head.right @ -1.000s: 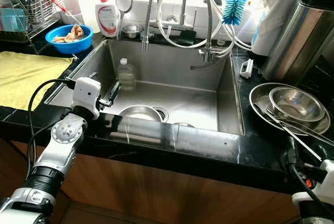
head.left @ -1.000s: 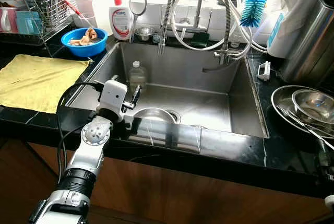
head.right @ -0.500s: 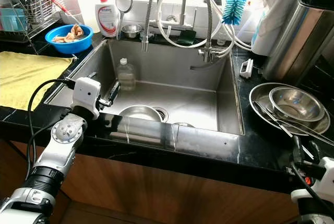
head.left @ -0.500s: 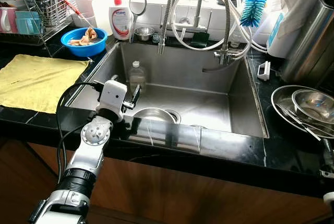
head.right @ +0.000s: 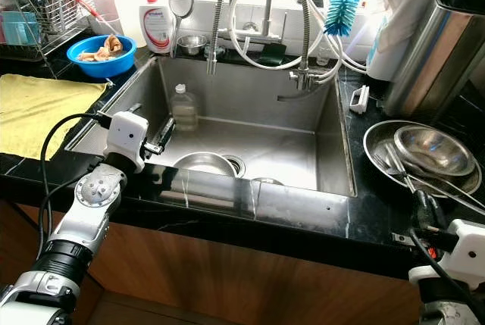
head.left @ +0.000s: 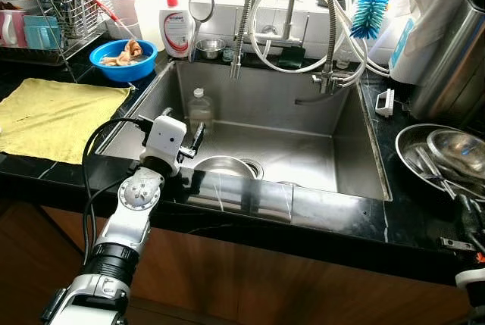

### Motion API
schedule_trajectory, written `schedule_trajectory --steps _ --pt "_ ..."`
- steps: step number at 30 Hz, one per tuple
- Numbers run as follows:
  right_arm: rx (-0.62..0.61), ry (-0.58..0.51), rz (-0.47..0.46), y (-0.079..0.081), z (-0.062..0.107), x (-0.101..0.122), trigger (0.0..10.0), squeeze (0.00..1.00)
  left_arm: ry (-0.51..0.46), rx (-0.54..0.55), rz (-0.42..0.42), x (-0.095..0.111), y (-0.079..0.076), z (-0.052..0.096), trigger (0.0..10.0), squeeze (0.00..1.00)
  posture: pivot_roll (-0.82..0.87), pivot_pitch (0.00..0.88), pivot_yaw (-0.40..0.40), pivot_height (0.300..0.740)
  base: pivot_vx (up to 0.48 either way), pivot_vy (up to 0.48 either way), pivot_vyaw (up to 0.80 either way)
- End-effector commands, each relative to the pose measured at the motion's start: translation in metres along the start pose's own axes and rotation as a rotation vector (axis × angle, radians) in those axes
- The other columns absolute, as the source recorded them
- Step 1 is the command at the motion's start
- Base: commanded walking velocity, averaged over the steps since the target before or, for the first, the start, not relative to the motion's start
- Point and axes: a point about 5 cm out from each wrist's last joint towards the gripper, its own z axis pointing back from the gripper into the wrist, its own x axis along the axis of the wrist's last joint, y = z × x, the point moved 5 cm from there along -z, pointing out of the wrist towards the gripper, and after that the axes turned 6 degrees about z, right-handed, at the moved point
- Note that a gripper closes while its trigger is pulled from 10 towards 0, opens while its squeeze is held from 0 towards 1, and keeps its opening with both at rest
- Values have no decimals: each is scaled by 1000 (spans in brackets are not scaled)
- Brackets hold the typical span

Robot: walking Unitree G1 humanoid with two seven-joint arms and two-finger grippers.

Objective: Kitchen organization

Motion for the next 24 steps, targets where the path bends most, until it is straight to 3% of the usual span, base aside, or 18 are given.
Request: schedule_trajectory --steps 1,5,6,7,8,11,24 --pt "17 -13 -10 3 -1 5 0 0 -25 -11 -21 7 0 -4 10000 0 39 0 -5 740 0 0 0" --pt "26 -24 -18 7 -4 8 0 0 -33 -20 -41 9 -3 -5 10000 0 40 0 -5 740 0 0 0" --pt "27 -27 -20 7 -5 9 4471 0 -36 -23 -49 9 -3 -5 10000 0 40 0 -5 740 0 0 0" --pt "32 -28 -27 9 -5 10 4471 0 -36 -23 -52 10 -3 -5 10000 0 40 0 -5 740 0 0 0" --pt "33 -29 -28 9 -5 10 10000 0 -36 -23 -53 10 -3 -5 10000 0 40 0 -5 740 0 0 0" --pt "57 -43 -35 15 -7 14 10000 0 -35 -19 -53 9 -2 -5 10000 0 42 0 -5 740 0 0 0" --pt "184 -209 -27 45 -26 68 10000 0 -48 -22 -39 12 -5 -6 10000 0 40 0 -10 740 0 0 0"
